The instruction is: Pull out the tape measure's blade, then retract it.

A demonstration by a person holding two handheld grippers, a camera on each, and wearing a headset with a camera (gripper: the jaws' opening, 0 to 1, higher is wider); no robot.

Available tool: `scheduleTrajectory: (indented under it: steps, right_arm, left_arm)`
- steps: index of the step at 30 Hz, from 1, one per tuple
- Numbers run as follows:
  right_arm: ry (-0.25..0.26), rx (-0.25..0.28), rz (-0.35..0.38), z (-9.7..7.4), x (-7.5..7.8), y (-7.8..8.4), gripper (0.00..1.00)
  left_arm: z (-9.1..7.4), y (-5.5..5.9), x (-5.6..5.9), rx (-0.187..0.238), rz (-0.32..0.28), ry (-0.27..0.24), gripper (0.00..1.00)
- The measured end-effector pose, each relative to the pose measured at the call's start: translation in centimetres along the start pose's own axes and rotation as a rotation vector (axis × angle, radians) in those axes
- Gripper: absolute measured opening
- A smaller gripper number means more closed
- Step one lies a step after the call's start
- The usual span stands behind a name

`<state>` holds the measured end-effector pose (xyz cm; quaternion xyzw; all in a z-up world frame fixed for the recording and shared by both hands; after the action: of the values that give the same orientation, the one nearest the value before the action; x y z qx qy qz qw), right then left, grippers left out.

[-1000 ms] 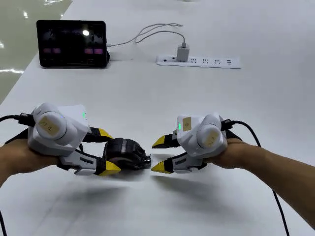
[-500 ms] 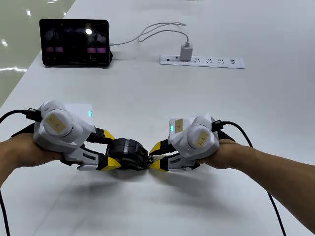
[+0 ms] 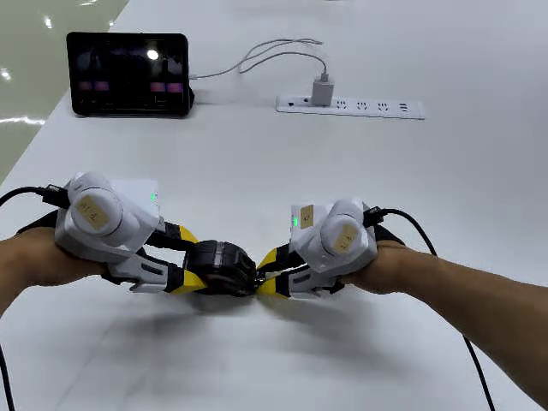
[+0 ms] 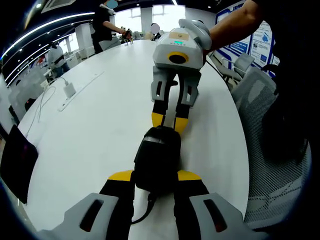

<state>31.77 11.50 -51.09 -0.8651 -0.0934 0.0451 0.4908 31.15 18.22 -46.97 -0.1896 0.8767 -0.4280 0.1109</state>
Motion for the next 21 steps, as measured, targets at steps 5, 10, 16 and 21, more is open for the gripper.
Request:
scheduleTrajectory:
  steps: [5,10,16,21]
  right_arm:
    - [-0.003,-0.009,0.009,-0.01,-0.01,0.03,0.08]
    - [-0.008,-0.016,0.008,-0.05,-0.02,0.06,0.08]
    - [-0.015,-0.022,-0.001,-0.09,-0.09,0.07,0.07]
    - [-0.017,-0.028,-0.003,-0.45,-0.06,0.29,0.07]
  left_arm:
    - [-0.06,0.04,0.04,-0.010,0.003,0.004,0.24]
    - [-0.08,0.07,0.12,-0.017,0.009,0.004,0.23]
    - [-0.09,0.09,0.12,-0.022,0.008,0.008,0.23]
    - [-0.10,0.10,0.08,-0.023,0.005,0.010,0.23]
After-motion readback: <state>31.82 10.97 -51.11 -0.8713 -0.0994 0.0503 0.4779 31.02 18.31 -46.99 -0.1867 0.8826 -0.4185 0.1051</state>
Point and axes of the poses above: the centre of the closed fingertips' face, and the gripper's own axes: z roughly forward along the fingers, x roughly to its right, y roughly out of its underside, the point moved 1 cm from there along -z, roughly backward along the fingers, and after that the axes turned 12 degrees about x, right-handed, at the moved point
